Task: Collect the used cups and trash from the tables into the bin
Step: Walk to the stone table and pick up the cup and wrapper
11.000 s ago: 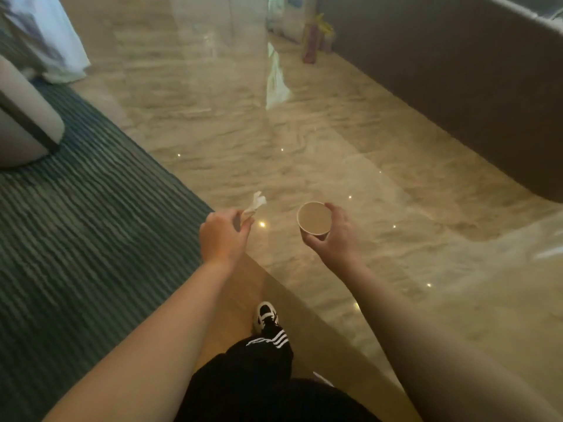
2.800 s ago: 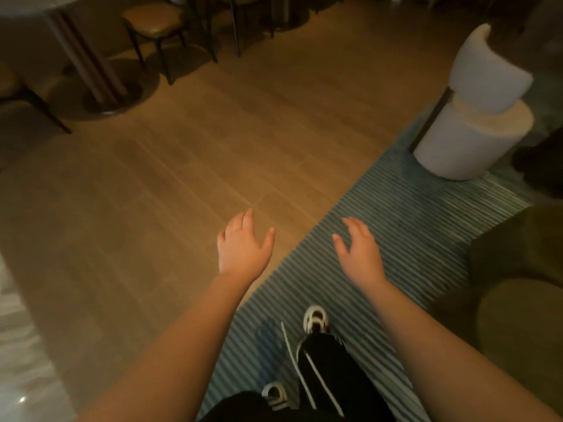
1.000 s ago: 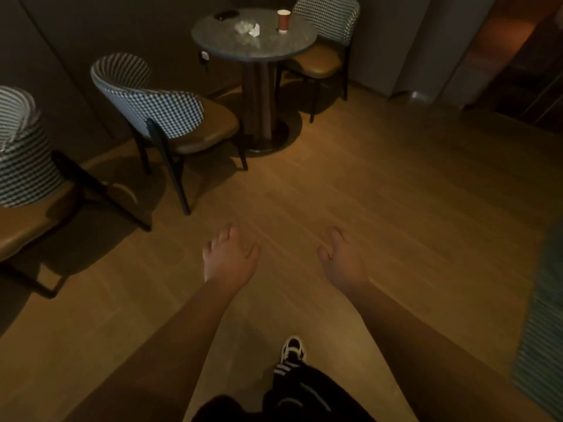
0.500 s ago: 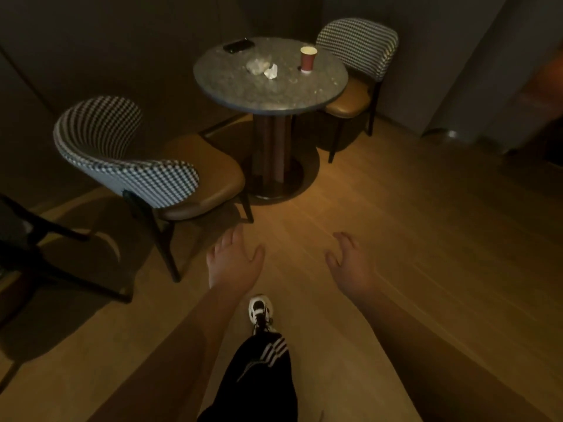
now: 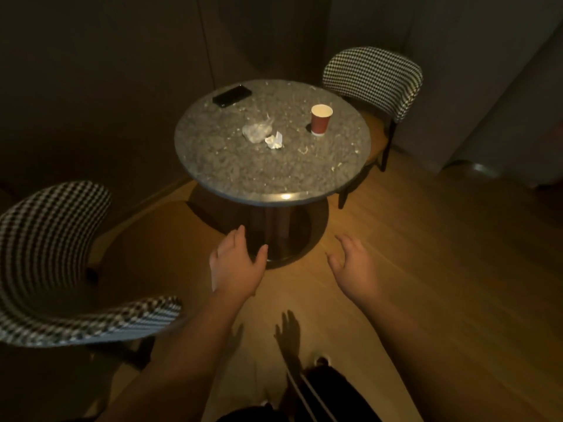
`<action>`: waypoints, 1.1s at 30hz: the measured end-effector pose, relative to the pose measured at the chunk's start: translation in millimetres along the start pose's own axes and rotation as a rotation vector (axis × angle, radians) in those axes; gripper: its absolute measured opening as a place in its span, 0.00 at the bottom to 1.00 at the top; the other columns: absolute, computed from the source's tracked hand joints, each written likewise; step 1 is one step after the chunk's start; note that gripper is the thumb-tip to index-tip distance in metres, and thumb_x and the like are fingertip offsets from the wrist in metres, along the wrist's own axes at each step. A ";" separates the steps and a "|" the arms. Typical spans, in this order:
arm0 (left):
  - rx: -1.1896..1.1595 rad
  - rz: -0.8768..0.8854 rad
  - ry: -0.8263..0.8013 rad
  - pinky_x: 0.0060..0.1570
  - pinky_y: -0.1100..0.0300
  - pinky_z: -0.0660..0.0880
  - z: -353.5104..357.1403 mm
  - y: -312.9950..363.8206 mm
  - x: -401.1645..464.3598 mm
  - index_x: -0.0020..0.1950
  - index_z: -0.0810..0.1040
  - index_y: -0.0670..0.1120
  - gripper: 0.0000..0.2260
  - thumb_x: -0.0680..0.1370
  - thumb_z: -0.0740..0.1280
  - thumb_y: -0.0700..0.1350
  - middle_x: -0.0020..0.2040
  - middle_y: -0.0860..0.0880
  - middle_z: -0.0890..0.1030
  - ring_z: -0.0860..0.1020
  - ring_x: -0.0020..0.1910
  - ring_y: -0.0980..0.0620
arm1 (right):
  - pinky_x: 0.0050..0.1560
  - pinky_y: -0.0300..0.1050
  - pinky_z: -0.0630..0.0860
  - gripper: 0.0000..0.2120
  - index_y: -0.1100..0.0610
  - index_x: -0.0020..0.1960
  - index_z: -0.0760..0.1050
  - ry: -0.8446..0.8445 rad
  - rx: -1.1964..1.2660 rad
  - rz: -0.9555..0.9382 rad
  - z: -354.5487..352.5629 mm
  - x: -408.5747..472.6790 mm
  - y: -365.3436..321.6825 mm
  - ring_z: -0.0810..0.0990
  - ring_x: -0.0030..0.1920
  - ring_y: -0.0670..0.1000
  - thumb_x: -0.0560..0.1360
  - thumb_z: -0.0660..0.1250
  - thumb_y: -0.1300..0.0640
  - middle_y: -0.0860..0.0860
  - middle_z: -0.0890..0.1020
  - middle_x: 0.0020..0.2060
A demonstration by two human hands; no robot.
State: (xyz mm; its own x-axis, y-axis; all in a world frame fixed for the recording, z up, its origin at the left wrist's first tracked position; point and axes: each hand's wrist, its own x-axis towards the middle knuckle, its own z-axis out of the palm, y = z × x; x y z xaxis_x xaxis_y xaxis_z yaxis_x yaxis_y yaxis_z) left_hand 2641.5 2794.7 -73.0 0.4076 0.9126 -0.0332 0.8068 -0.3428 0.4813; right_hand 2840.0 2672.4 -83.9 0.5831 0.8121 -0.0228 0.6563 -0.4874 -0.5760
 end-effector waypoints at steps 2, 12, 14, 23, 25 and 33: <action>-0.001 -0.006 0.001 0.70 0.48 0.59 5.5 7.5 40.7 0.76 0.56 0.47 0.30 0.78 0.56 0.60 0.75 0.47 0.62 0.59 0.73 0.50 | 0.68 0.47 0.63 0.24 0.56 0.72 0.66 -0.001 -0.008 -0.014 -2.0 44.6 1.3 0.66 0.70 0.53 0.78 0.63 0.50 0.54 0.69 0.70; 0.015 -0.135 0.069 0.69 0.47 0.59 55.0 55.0 267.3 0.75 0.58 0.46 0.30 0.77 0.59 0.59 0.73 0.46 0.65 0.62 0.72 0.47 | 0.68 0.46 0.62 0.24 0.59 0.72 0.65 -0.075 0.031 -0.105 -12.3 310.8 20.6 0.66 0.69 0.54 0.79 0.62 0.51 0.55 0.68 0.70; 0.012 -0.167 0.076 0.69 0.48 0.58 58.1 68.3 303.3 0.75 0.59 0.46 0.30 0.77 0.60 0.58 0.72 0.46 0.66 0.63 0.71 0.47 | 0.68 0.46 0.62 0.25 0.59 0.72 0.65 -0.073 0.049 -0.121 -21.0 356.5 20.5 0.67 0.69 0.54 0.78 0.63 0.51 0.55 0.68 0.69; 0.007 -0.189 0.151 0.59 0.45 0.69 78.5 91.9 382.8 0.67 0.70 0.43 0.25 0.74 0.68 0.54 0.61 0.41 0.76 0.74 0.60 0.41 | 0.72 0.55 0.61 0.45 0.55 0.75 0.54 -0.060 0.032 -0.105 -19.6 503.9 16.4 0.60 0.72 0.57 0.68 0.73 0.41 0.55 0.60 0.73; 0.000 -0.186 0.137 0.62 0.44 0.66 83.4 90.6 392.6 0.69 0.67 0.43 0.26 0.74 0.67 0.54 0.64 0.42 0.74 0.71 0.63 0.42 | 0.73 0.56 0.57 0.50 0.54 0.77 0.49 -0.084 0.019 -0.097 -12.1 522.7 15.1 0.55 0.75 0.57 0.66 0.74 0.39 0.56 0.56 0.75; 0.049 -0.136 -0.048 0.69 0.49 0.60 105.5 82.3 425.9 0.74 0.60 0.49 0.30 0.75 0.66 0.53 0.73 0.47 0.65 0.63 0.71 0.47 | 0.67 0.50 0.65 0.41 0.59 0.75 0.57 -0.101 0.025 -0.100 15.1 550.4 7.9 0.67 0.68 0.58 0.70 0.74 0.50 0.56 0.63 0.70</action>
State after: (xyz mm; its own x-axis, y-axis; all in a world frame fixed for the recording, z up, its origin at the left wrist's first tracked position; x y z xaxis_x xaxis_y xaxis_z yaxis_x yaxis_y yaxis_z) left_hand 2926.6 3131.6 -140.0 0.3124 0.9400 -0.1375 0.8753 -0.2286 0.4261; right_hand 3158.9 3120.3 -113.4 0.4629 0.8852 -0.0459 0.6959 -0.3950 -0.5997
